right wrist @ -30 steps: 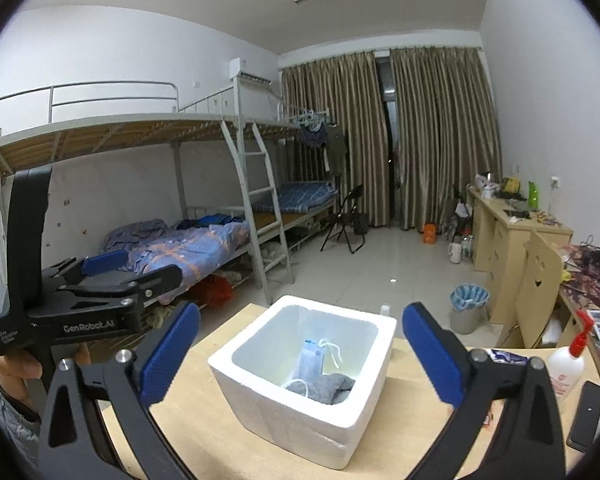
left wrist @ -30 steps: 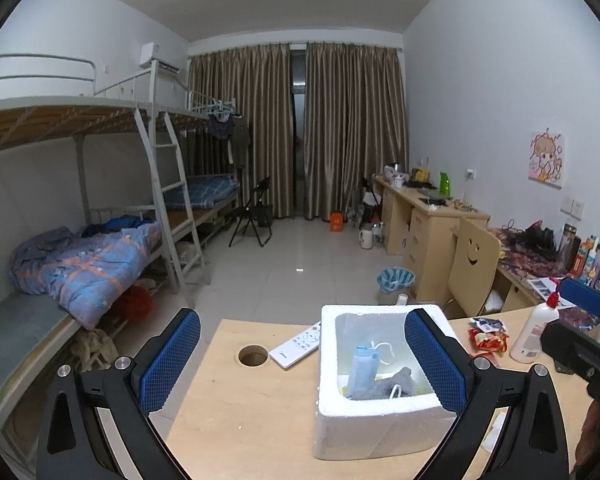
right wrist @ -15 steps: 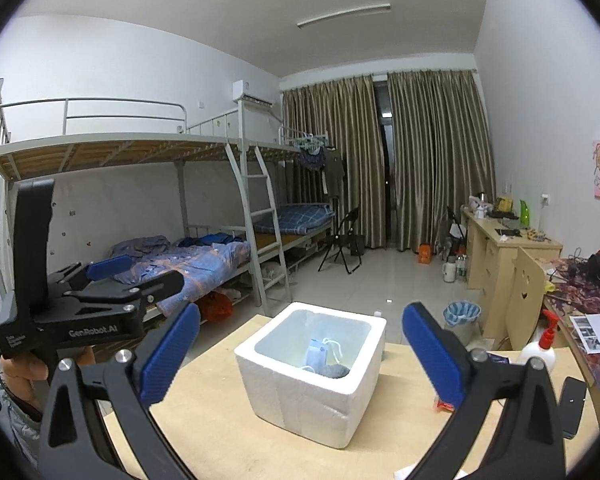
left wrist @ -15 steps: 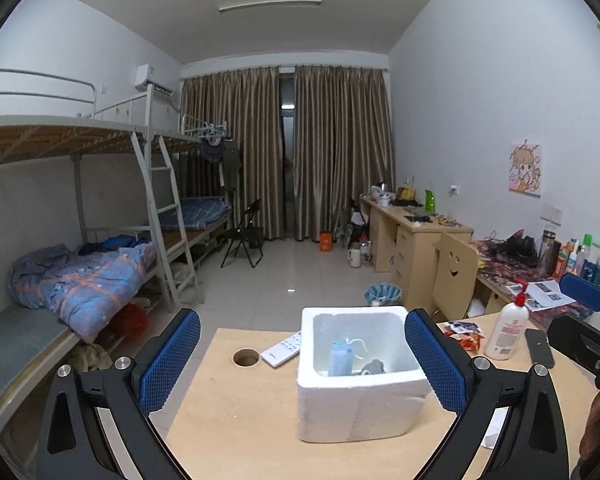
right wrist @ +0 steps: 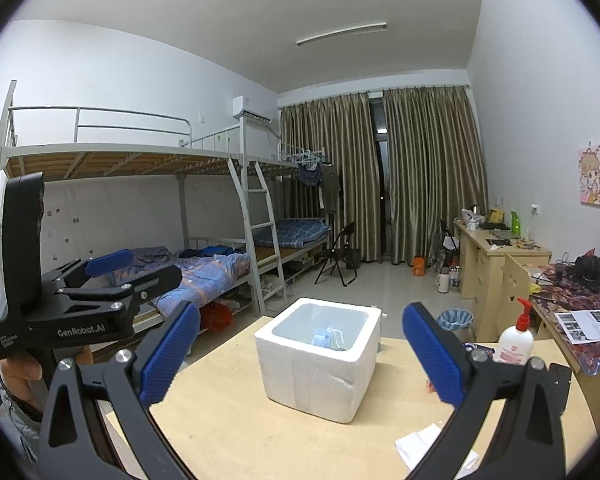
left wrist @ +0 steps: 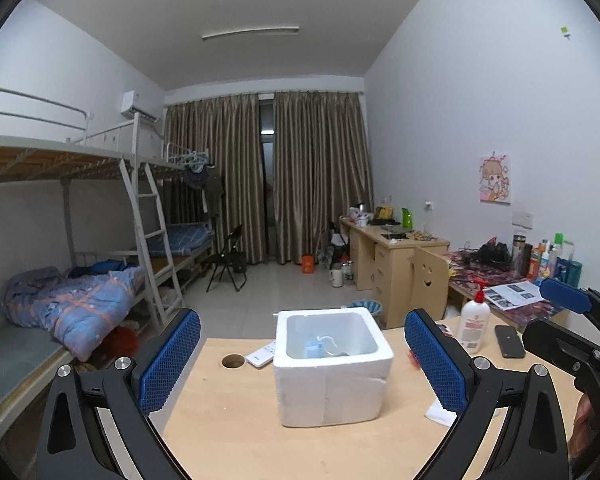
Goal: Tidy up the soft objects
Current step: 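Withdraw both open tools from the foam box back toward the table, then lower the left tool toward the white cloth while right tool approaches the white strip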
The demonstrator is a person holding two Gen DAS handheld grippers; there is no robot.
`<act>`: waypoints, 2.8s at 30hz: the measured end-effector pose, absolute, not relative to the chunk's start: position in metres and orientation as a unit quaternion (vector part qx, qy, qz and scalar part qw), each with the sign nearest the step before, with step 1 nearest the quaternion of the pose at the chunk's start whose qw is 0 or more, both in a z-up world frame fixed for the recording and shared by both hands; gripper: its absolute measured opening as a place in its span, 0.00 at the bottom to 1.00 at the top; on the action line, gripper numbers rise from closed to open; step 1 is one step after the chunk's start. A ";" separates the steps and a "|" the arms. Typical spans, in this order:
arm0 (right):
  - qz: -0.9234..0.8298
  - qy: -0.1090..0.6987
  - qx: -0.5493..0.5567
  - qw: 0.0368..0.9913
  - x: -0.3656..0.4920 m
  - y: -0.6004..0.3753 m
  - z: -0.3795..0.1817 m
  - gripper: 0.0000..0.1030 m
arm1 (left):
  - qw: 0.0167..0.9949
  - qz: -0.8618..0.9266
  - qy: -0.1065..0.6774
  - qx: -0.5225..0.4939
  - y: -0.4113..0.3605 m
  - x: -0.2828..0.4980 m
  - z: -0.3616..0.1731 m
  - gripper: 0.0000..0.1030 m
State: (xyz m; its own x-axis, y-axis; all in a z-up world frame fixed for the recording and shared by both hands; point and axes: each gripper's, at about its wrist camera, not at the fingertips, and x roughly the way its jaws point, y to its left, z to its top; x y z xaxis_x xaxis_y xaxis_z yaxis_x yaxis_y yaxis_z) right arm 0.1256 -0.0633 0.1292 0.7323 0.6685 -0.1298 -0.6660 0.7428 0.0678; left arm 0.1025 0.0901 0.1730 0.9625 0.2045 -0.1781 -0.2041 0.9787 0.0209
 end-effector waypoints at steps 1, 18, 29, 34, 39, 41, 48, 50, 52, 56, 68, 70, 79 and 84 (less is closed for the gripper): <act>0.359 0.072 0.010 0.931 0.121 -0.066 0.128 1.00 | 0.991 0.099 0.089 0.001 0.087 0.097 0.172 0.99; 0.338 0.047 0.020 0.940 0.049 -0.093 0.097 1.00 | 0.997 0.065 0.044 -0.013 0.059 0.014 0.139 1.00; 0.293 0.042 0.008 0.955 0.021 -0.103 0.065 1.00 | 0.997 0.043 0.060 -0.039 0.050 -0.001 0.094 1.00; 0.275 0.049 0.018 0.960 0.018 -0.106 0.044 1.00 | 0.997 0.028 0.048 -0.056 0.046 -0.008 0.063 1.00; 0.254 0.055 0.018 0.966 0.016 -0.112 0.022 1.00 | 0.997 0.024 0.042 -0.063 0.039 -0.013 0.037 1.00; 0.249 0.063 0.022 0.966 0.019 -0.114 0.016 1.00 | 0.997 0.029 0.043 -0.056 0.035 -0.010 0.029 1.00; 0.240 0.085 0.030 0.966 0.027 -0.121 -0.003 1.00 | 0.997 0.029 0.054 -0.047 0.027 0.004 -0.003 1.00; 0.239 0.085 0.031 0.967 0.027 -0.121 -0.005 1.00 | 0.997 0.023 0.061 -0.044 0.025 0.008 -0.010 1.00; 0.236 0.086 0.028 0.967 0.027 -0.121 -0.007 1.00 | 0.997 0.022 0.066 -0.044 0.024 0.012 -0.014 1.00; 0.230 0.089 0.030 0.969 0.030 -0.121 -0.009 1.00 | 0.997 0.025 0.067 -0.041 0.025 0.018 -0.018 1.00; 0.201 0.121 0.024 0.972 0.060 -0.126 -0.021 1.00 | 0.994 0.021 0.102 -0.034 0.028 0.071 -0.026 1.00; 0.197 0.126 0.029 0.972 0.067 -0.128 -0.022 1.00 | 0.993 0.017 0.111 -0.035 0.027 0.088 -0.027 1.00; 0.172 0.160 0.029 0.972 0.106 -0.137 -0.032 1.00 | 0.991 -0.009 0.134 -0.010 0.007 0.138 -0.025 1.00; 0.158 0.187 0.021 0.969 0.129 -0.144 -0.037 1.00 | 0.987 -0.029 0.157 0.016 -0.007 0.163 -0.023 1.00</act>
State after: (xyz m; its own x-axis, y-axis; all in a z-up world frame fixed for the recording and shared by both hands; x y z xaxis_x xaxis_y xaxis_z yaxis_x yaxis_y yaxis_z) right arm 0.1288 -0.1437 -0.0370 0.8805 0.3135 -0.3556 -0.2976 0.9494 0.1002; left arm 0.1631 -0.0070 -0.0231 0.9490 -0.0518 -0.3109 0.0616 0.9979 0.0217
